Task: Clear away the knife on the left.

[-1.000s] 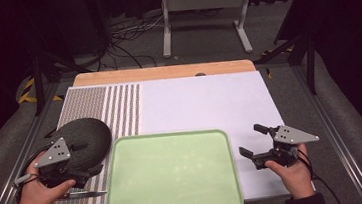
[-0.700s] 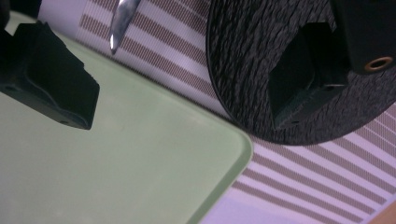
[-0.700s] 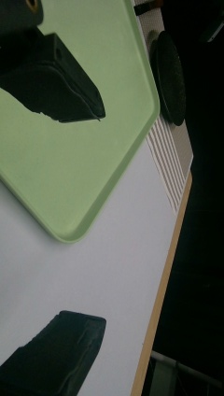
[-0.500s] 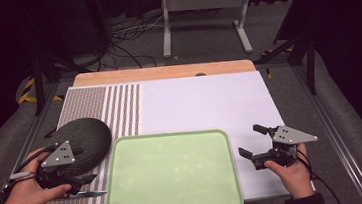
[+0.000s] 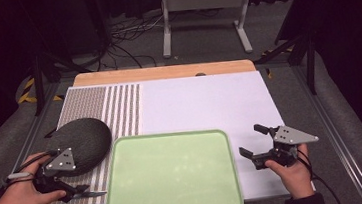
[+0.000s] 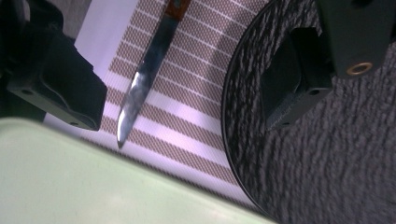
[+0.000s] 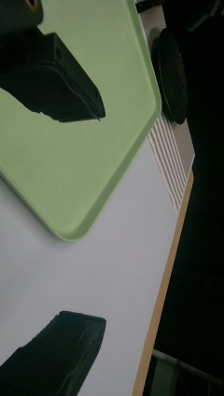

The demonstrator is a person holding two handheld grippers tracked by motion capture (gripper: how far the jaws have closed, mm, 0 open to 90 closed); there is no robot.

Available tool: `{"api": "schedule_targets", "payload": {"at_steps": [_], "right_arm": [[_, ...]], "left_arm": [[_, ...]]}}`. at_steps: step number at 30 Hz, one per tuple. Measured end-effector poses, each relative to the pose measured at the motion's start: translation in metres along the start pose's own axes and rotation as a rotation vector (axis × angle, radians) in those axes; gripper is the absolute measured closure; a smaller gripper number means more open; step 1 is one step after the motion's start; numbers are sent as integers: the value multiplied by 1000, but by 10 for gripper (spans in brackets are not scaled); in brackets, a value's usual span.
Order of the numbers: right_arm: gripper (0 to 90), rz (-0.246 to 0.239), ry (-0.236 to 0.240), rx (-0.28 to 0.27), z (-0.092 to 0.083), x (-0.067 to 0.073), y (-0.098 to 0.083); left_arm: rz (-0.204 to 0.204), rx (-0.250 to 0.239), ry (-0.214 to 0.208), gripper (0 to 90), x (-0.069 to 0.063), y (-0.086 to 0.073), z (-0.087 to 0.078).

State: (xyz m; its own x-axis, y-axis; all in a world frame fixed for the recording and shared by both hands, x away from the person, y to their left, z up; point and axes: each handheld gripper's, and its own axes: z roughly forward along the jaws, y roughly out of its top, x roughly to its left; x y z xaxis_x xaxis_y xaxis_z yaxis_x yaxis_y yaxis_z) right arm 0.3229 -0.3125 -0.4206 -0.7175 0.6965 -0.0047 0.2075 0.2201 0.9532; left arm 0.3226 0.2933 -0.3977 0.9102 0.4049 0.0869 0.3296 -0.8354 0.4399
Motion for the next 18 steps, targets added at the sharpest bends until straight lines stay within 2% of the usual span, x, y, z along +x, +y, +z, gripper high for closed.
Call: {"api": "schedule_targets", "payload": {"at_steps": [2, 5, 8, 10, 14, 18], "right_arm": [[27, -1, -1, -1, 0, 0, 0], [27, -4, -1, -4, 0, 0, 1], [27, -5, 1, -1, 1, 0, 1], [27, -3, 3, -4, 1, -1, 1], [27, -7, 4, -5, 3, -2, 2], [27, -12, 11, -5, 6, -1, 3]], "left_arm": [[5, 16, -11, 159, 0, 0, 1], [32, 93, -28, 166, -1, -3, 5], [64, 148, -29, 168, -2, -6, 9], [77, 162, -22, 168, -2, -7, 10], [111, 213, -38, 208, -2, -11, 12], [156, 294, -32, 238, -3, -13, 15]]}}
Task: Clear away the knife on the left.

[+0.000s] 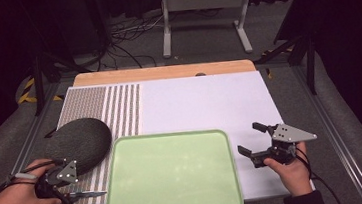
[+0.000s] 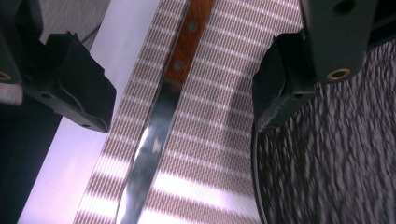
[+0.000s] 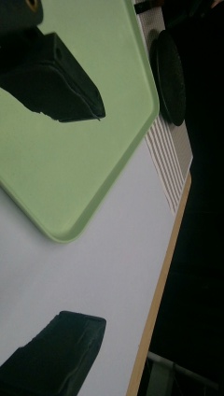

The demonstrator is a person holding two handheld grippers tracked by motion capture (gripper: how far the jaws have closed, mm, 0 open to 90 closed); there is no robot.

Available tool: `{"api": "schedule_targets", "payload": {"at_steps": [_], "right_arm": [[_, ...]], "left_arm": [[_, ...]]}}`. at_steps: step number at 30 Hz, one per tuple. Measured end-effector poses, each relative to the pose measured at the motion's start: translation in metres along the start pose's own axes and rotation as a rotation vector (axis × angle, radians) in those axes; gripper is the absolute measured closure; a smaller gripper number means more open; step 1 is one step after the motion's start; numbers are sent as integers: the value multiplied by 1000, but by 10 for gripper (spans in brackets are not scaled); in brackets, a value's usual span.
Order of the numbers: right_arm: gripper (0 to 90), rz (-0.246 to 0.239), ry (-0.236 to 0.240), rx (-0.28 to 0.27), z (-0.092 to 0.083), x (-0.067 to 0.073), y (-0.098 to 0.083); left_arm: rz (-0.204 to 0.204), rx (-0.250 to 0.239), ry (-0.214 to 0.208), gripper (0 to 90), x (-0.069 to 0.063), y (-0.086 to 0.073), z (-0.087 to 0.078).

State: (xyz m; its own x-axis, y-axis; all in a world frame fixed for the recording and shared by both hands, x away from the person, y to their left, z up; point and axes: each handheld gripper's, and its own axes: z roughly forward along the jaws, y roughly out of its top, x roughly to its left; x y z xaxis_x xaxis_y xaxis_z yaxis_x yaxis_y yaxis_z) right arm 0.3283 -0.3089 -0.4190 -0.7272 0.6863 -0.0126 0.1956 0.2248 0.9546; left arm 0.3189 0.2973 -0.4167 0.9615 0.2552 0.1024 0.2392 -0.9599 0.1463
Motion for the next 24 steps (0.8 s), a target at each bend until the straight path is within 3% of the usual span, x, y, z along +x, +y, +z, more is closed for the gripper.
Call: {"api": "schedule_targets", "payload": {"at_steps": [3, 4, 10, 12, 15, 21, 24], "right_arm": [[25, -5, 5, 2, 1, 0, 0], [26, -5, 6, 4, 1, 0, 0], [26, -2, 3, 6, -1, 1, 0], [26, -3, 3, 8, -1, 1, -1], [26, -4, 11, 6, -2, 2, -1], [26, -4, 13, 4, -3, 3, -2], [26, -5, 21, 8, -4, 2, -2]], "left_arm": [[15, 29, -4, 253, -1, 0, 1], [36, 55, -11, 253, 0, -1, 3], [112, 128, -29, 411, 5, -3, 9], [113, 153, -58, 438, 7, -4, 10], [151, 169, -85, 534, 10, -5, 12], [185, 194, -95, 700, 12, -5, 13], [206, 216, -100, 728, 11, -4, 16]]}}
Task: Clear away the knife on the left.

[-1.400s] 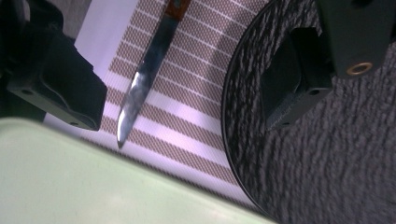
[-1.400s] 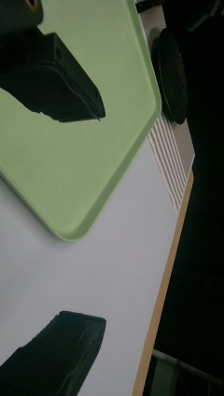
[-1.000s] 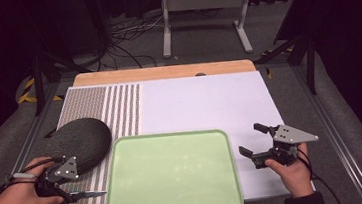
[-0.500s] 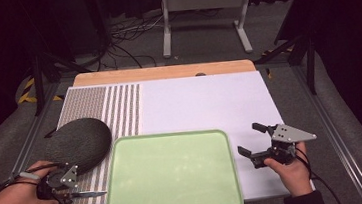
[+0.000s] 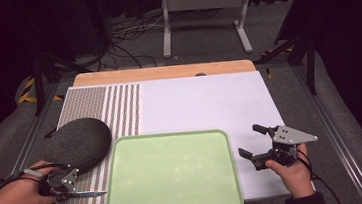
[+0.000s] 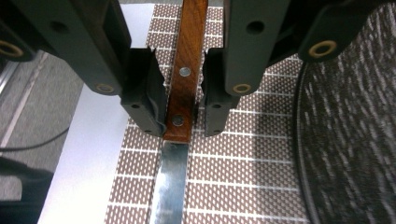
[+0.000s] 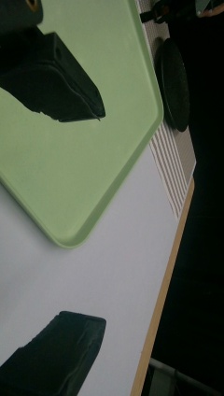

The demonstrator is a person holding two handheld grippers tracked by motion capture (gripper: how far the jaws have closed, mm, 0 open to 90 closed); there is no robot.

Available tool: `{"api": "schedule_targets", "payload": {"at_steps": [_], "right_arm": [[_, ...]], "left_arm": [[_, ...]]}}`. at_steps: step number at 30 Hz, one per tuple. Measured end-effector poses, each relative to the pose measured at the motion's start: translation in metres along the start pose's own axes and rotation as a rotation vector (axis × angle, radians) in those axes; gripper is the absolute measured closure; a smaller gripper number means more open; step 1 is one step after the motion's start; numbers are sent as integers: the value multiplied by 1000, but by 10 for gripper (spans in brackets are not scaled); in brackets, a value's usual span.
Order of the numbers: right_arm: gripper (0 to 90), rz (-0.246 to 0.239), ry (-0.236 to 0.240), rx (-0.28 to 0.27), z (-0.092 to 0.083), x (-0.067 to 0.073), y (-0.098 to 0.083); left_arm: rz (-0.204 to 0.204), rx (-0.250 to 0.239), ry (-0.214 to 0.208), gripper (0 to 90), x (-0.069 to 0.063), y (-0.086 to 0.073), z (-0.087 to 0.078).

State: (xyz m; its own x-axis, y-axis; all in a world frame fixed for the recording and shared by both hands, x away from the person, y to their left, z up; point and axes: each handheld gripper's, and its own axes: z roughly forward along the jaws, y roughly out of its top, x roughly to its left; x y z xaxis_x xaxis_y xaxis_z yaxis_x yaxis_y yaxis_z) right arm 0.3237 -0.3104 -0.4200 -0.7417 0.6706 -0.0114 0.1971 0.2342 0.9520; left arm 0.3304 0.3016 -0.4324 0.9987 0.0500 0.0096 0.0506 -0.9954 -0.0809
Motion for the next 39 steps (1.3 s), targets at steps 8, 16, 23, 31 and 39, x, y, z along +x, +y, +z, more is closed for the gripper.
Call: {"api": "schedule_targets", "payload": {"at_steps": [8, 16, 23, 31, 39], "right_arm": [[27, -4, 7, 6, 1, 1, 0], [31, -23, 10, -4, 1, 2, 1], [31, -29, 13, -3, 1, 3, 1], [31, -29, 12, -3, 1, 3, 1], [31, -27, 7, -3, 0, 2, 1]], "left_arm": [[28, -11, 26, 776, -3, 0, 1], [-6, -28, 27, 778, -4, -2, -9], [-42, -38, 34, 779, -3, -4, -21], [-85, -67, 34, 779, -4, -7, -36], [-161, -114, 21, 780, -4, -5, -49]]}}
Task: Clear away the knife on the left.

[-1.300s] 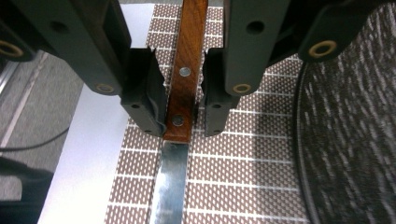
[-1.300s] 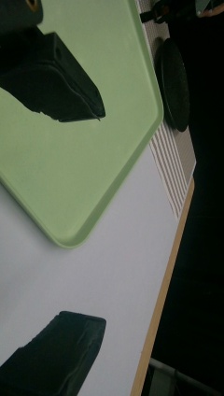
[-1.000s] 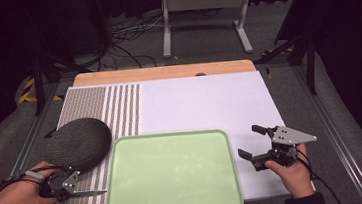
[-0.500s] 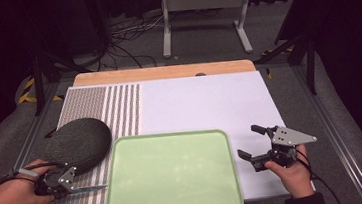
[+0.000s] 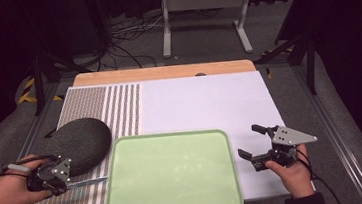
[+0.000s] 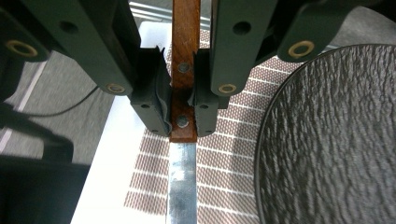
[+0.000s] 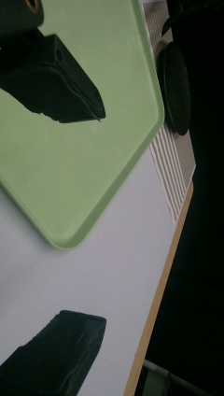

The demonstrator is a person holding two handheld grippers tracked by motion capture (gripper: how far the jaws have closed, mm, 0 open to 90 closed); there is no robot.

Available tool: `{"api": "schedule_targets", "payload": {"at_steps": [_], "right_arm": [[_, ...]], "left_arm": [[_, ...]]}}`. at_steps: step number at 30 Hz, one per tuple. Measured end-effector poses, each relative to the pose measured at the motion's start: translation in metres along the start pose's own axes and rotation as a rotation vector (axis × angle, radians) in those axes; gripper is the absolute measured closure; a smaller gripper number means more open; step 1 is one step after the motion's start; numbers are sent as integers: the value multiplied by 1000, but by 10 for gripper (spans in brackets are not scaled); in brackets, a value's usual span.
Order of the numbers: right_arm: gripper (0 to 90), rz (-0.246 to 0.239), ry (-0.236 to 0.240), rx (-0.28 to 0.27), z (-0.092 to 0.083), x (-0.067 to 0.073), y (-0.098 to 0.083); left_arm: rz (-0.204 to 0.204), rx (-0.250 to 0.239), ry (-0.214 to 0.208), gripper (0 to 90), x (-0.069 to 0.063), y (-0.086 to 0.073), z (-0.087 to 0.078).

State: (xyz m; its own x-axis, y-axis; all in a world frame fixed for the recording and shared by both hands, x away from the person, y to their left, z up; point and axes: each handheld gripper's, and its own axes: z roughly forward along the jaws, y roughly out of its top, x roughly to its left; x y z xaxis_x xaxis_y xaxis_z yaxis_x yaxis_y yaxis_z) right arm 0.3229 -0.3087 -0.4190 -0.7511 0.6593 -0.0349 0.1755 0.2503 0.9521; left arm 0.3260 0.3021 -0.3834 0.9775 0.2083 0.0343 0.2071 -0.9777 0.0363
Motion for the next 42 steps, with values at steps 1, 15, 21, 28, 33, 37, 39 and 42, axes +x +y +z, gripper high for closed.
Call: {"api": "schedule_targets", "payload": {"at_steps": [1, 15, 21, 28, 33, 37, 39, 42], "right_arm": [[31, 0, -1, 1, 0, 0, 0], [31, 3, -9, 2, -2, -2, 0], [33, 13, -18, 9, -2, -3, -1], [36, 17, -23, 16, -2, -3, -2], [37, 25, -29, 22, -3, -4, -2], [38, 28, -32, 25, -3, -4, -3], [38, 29, -32, 25, -3, -4, -3], [37, 29, -33, 27, -3, -4, -3]], "left_arm": [[-55, -22, -3, 779, 1, 2, -2], [-312, -90, -90, 779, 7, 15, -3], [-361, -107, -95, 779, 5, 24, -7], [-424, -173, -124, 779, -4, 41, -18], [-466, -180, -126, 779, -7, 51, -22], [-485, -194, -137, 779, -9, 56, -23], [-497, -201, -145, 779, -11, 59, -23], [-516, -216, -152, 779, -13, 64, -22]]}}
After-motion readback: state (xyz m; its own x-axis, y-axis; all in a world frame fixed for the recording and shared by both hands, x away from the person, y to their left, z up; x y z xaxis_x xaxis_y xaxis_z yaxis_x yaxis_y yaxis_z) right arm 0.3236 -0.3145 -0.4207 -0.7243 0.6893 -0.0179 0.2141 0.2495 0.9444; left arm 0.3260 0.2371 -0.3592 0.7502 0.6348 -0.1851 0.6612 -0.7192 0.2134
